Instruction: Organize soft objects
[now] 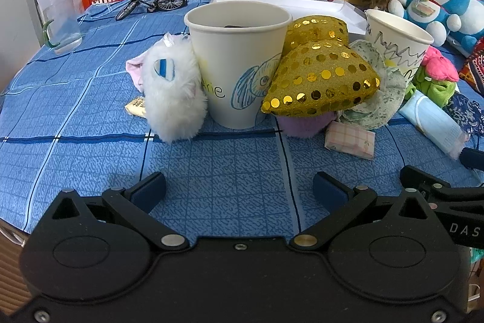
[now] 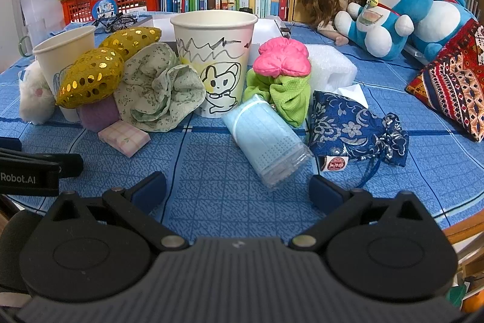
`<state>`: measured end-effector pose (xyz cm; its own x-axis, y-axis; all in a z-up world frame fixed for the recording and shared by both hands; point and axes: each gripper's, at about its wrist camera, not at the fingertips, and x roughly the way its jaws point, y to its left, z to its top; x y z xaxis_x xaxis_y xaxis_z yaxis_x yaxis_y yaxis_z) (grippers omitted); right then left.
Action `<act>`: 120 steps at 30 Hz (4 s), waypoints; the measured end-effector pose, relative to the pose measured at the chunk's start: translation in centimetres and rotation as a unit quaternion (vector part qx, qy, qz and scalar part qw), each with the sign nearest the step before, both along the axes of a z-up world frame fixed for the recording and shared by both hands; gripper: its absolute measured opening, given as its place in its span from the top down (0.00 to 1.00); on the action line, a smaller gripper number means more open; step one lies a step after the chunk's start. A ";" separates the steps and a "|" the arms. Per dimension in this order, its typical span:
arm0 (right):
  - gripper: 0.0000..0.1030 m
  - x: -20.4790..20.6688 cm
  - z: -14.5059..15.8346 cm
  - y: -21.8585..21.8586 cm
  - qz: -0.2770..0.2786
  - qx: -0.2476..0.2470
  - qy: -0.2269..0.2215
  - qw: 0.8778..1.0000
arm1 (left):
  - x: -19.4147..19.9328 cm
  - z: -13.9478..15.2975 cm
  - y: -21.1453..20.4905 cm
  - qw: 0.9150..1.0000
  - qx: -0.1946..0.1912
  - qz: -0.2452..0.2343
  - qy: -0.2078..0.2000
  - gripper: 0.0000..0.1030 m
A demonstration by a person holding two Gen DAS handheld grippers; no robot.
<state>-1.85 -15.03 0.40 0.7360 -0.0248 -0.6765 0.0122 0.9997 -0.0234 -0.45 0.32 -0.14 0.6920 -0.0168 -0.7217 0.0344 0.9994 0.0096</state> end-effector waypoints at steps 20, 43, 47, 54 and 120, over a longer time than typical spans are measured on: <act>0.00 -0.9 0.8 0.5 0.038 0.036 -0.023 0.998 | -0.5 -0.3 0.7 1.000 -0.006 -0.013 -0.021 0.00; 0.10 -2.1 3.3 1.3 0.071 -0.011 -0.097 0.993 | -0.1 3.6 6.1 0.996 -0.037 0.017 -0.076 0.52; 0.10 -2.7 3.9 1.2 0.090 0.003 -0.113 0.989 | 0.9 3.8 6.2 0.996 -0.027 0.024 -0.087 0.52; 0.20 -1.1 2.8 4.3 0.163 0.009 -0.085 0.983 | 2.6 3.7 6.0 0.995 -0.022 0.032 -0.095 0.50; 0.66 24.8 7.4 -5.3 0.056 0.097 0.076 0.991 | 29.9 9.0 -0.5 0.971 -0.190 -0.086 0.114 0.70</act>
<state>22.90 -20.35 7.83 0.6169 0.1926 -0.7631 -0.0872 0.9803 0.1770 29.45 -0.15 8.81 0.4774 -0.4133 -0.7755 0.1597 0.9086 -0.3860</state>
